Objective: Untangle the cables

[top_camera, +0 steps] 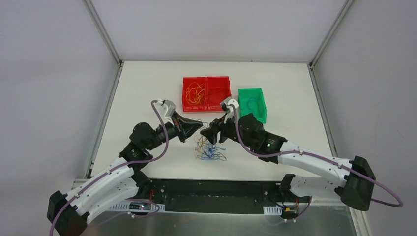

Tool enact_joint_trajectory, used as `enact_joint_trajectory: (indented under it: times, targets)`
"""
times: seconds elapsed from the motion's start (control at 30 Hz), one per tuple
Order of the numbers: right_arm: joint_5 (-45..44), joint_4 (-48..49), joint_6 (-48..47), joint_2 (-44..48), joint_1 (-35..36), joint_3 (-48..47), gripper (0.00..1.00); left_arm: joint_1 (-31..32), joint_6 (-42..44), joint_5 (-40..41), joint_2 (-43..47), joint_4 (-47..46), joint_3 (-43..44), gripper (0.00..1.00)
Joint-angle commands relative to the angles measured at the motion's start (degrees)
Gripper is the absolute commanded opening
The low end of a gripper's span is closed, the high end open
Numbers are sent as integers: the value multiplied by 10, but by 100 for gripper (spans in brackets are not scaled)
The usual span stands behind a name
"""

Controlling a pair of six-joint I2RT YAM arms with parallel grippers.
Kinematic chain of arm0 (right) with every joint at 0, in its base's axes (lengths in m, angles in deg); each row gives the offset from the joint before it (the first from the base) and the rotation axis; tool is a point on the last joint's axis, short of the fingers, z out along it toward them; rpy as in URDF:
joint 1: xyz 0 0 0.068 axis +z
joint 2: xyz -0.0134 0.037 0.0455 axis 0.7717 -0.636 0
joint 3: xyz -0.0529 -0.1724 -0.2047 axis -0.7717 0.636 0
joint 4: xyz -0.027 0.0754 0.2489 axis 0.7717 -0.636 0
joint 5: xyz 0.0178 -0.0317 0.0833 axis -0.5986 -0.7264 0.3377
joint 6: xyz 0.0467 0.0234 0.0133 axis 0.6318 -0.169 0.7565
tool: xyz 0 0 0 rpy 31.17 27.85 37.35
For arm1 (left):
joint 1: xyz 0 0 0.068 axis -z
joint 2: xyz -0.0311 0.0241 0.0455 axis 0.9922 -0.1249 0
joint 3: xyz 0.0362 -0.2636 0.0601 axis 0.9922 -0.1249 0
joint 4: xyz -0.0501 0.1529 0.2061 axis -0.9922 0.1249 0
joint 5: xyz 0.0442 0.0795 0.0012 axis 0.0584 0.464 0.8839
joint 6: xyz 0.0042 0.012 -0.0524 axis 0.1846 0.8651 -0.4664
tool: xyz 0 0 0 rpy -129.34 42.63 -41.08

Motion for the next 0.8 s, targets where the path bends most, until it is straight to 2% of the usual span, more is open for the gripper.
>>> enact_joint_trajectory:
  times: [0.0, 0.03, 0.07, 0.1, 0.17, 0.27, 0.3, 0.33, 0.4, 0.43, 0.5, 0.6, 0.77]
  targets:
    - [-17, 26, -13, -46, 2, -29, 59, 4, -26, -38, -3, -66, 9, 0]
    - [-5, 28, -14, -59, 3, -36, 43, 5, -29, -42, -7, -69, 9, 0]
    - [9, 25, -15, -69, 3, -44, 12, 5, -30, -45, -12, -71, 11, 0]
    - [13, 20, -14, -79, 3, -52, 0, 5, -31, -47, -15, -72, 12, 0]
    - [43, 21, -9, -83, 3, -52, 0, 5, -30, -45, -16, -72, 11, 0]
    - [33, 47, 3, -56, 4, -26, 0, 5, -27, -15, -7, -59, 7, 0]
    - [25, 47, 8, -43, 4, -21, 0, 5, -24, -1, -2, -51, 6, 5]
    - [9, 42, 14, -31, 3, -19, 0, 5, -20, 14, 2, -40, 5, 21]
    - [-19, 7, 32, -5, 4, -31, 0, 5, -15, 52, 11, -13, 5, 60]
    - [-34, -13, 40, 6, 4, -41, 0, 5, -14, 69, 15, 1, 6, 74]
    - [-67, -52, 56, 29, 3, -63, 0, 4, -6, 84, 20, 4, -1, 89]
    - [-111, -101, 75, 56, 2, -98, 0, 5, 13, 63, 12, -20, -14, 99]
    - [-147, -177, 90, 65, 0, -165, 0, 5, 54, -1, -27, -98, -38, 99]
